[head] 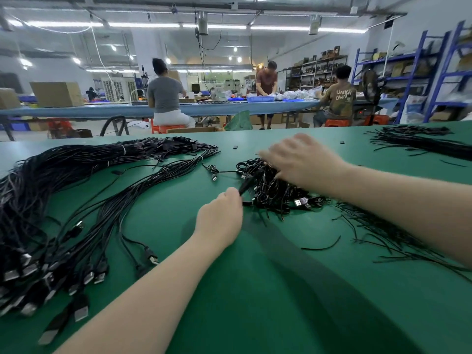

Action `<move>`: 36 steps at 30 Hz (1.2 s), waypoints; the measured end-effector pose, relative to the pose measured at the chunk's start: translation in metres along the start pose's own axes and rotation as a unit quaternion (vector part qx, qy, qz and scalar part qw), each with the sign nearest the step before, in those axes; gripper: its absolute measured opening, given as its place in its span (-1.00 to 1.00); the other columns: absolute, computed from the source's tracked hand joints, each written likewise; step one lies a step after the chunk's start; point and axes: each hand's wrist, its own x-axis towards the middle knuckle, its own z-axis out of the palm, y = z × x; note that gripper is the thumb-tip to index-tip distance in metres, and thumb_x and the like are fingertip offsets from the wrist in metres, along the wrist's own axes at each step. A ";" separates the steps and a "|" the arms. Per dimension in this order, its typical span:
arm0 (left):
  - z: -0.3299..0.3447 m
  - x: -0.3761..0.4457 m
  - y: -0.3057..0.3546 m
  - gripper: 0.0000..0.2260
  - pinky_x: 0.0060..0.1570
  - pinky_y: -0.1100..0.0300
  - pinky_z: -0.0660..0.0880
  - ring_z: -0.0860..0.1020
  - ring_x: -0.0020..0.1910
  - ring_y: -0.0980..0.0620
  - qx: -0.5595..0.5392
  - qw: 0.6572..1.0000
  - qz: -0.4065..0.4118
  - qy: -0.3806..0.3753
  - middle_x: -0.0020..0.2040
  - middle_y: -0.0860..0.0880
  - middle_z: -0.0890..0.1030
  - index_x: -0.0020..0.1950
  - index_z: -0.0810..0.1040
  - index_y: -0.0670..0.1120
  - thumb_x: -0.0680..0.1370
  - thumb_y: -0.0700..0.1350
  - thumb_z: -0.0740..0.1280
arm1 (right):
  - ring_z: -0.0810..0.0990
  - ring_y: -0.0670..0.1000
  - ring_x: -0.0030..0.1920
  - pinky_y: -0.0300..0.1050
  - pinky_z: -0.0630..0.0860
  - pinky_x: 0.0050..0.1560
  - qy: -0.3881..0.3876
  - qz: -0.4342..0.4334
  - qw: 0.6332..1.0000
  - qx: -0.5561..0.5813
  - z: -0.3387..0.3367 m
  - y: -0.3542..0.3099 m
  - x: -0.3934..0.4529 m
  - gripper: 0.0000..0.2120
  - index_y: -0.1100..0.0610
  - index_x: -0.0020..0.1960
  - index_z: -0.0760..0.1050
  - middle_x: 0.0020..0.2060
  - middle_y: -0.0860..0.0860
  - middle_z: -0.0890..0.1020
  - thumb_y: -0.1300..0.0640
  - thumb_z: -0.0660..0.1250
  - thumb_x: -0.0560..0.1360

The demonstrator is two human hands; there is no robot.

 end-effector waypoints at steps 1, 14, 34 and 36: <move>0.002 -0.001 -0.007 -0.81 -0.31 0.09 0.28 0.49 -0.25 -0.17 -0.052 0.998 -0.017 0.009 -0.24 0.00 0.41 -0.10 0.23 -0.08 0.67 -0.03 0.02 | 0.49 0.08 0.21 0.04 0.43 0.19 -0.045 0.071 0.995 0.047 -0.001 0.015 -0.003 -0.48 0.02 0.47 0.16 0.26 0.03 0.48 -0.10 0.17 0.58; -0.003 0.000 -0.006 -0.70 -0.33 0.06 0.25 0.29 -0.38 -0.06 -0.244 0.966 -0.049 -0.065 -0.32 -0.06 0.39 -0.21 0.20 -0.09 0.67 0.02 0.03 | 0.51 -0.26 -0.32 -0.37 0.43 -0.28 -0.332 0.036 0.774 0.537 0.017 0.012 -0.090 -0.88 -0.21 -0.22 0.61 -0.25 -0.24 0.65 -0.17 0.51 0.31; -0.008 0.001 -0.024 -0.72 -0.31 0.05 0.21 0.37 -0.31 -0.15 -0.123 0.986 -0.080 -0.078 -0.33 0.03 0.34 -0.19 0.17 -0.03 0.66 0.06 0.01 | 0.57 0.07 -0.25 -0.09 0.45 -0.24 0.229 0.188 0.926 0.233 0.020 -0.112 0.021 -0.84 0.05 -0.23 0.58 -0.29 -0.03 0.60 0.19 0.54 0.30; -0.006 0.002 -0.024 -0.75 -0.30 0.05 0.25 0.38 -0.29 -0.15 -0.077 0.991 -0.071 -0.077 -0.30 0.01 0.38 -0.12 0.20 -0.07 0.66 0.05 0.00 | 0.57 0.07 -0.24 -0.09 0.44 -0.24 0.266 0.187 0.914 0.245 0.027 -0.118 0.022 -0.85 0.04 -0.22 0.59 -0.27 -0.03 0.60 0.19 0.54 0.30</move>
